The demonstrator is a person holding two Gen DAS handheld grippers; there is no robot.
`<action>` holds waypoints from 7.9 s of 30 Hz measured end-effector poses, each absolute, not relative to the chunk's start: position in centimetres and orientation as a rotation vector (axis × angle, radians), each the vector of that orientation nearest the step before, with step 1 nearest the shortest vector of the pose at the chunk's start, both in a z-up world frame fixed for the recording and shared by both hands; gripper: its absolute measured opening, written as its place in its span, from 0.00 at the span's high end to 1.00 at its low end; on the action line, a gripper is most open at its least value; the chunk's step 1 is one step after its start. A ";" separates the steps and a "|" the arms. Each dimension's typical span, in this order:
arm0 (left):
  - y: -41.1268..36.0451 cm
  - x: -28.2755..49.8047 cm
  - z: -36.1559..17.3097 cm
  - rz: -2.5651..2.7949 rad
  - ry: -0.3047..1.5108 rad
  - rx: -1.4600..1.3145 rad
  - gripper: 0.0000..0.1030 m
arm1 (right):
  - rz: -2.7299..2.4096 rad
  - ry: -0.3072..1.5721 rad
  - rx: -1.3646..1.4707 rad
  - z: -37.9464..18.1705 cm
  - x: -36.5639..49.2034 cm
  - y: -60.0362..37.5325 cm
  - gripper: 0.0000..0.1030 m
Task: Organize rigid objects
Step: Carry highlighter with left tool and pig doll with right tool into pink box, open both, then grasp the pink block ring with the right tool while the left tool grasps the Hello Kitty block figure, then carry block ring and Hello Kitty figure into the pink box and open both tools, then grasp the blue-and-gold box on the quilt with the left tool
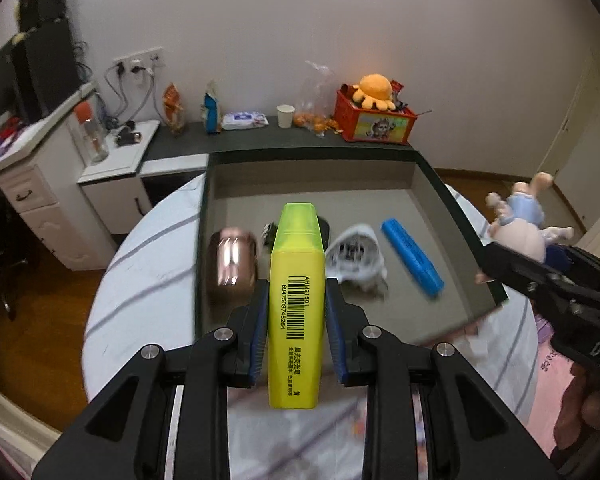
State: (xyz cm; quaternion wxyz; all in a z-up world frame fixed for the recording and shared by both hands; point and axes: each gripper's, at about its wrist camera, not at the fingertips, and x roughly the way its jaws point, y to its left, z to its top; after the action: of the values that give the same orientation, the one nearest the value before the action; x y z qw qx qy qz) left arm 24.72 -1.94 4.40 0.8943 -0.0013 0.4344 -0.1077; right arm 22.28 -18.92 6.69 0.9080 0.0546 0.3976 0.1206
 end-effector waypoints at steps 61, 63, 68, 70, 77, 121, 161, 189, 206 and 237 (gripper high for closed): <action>0.5 11.4 4.5 -0.081 0.841 -0.014 0.00 | 0.166 0.839 0.140 5.3 10.5 -20.4 0.21; 0.4 10.8 4.3 -0.076 0.843 -0.012 0.00 | 0.164 0.845 0.147 5.0 10.0 -20.5 0.21; 0.2 9.7 3.2 -0.082 0.865 -0.013 0.00 | 0.162 0.868 0.158 4.0 9.2 -20.4 0.21; 0.0 9.5 2.8 -0.085 0.875 -0.007 0.00 | 0.161 0.872 0.158 3.9 9.0 -20.4 0.21; -0.5 9.3 1.9 -0.101 0.896 0.004 0.00 | 0.165 0.904 0.134 2.7 8.9 -19.9 0.21; -2.3 13.1 -2.1 -0.149 0.994 0.044 0.00 | 0.291 1.053 0.051 -3.8 11.3 -16.2 0.46; -4.8 15.3 -2.2 -0.180 0.969 0.011 0.39 | 0.245 1.007 0.092 -2.0 11.2 -19.2 0.46; -4.1 30.9 3.9 -0.185 0.849 0.042 0.39 | 0.248 0.901 0.020 4.8 31.1 -17.1 0.46; -5.8 35.7 0.7 -0.142 0.944 0.115 0.22 | 0.205 1.013 0.042 0.8 35.2 -18.5 0.44; -1.6 15.5 7.7 -0.128 0.779 0.062 0.00 | 0.216 0.784 0.148 8.0 14.6 -21.0 0.23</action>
State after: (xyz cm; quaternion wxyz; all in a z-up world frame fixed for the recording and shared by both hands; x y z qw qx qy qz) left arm 15.52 -1.64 7.73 0.9227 0.0301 0.3792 -0.0624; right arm 14.60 -21.01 8.05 0.9158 0.0718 0.3810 0.1052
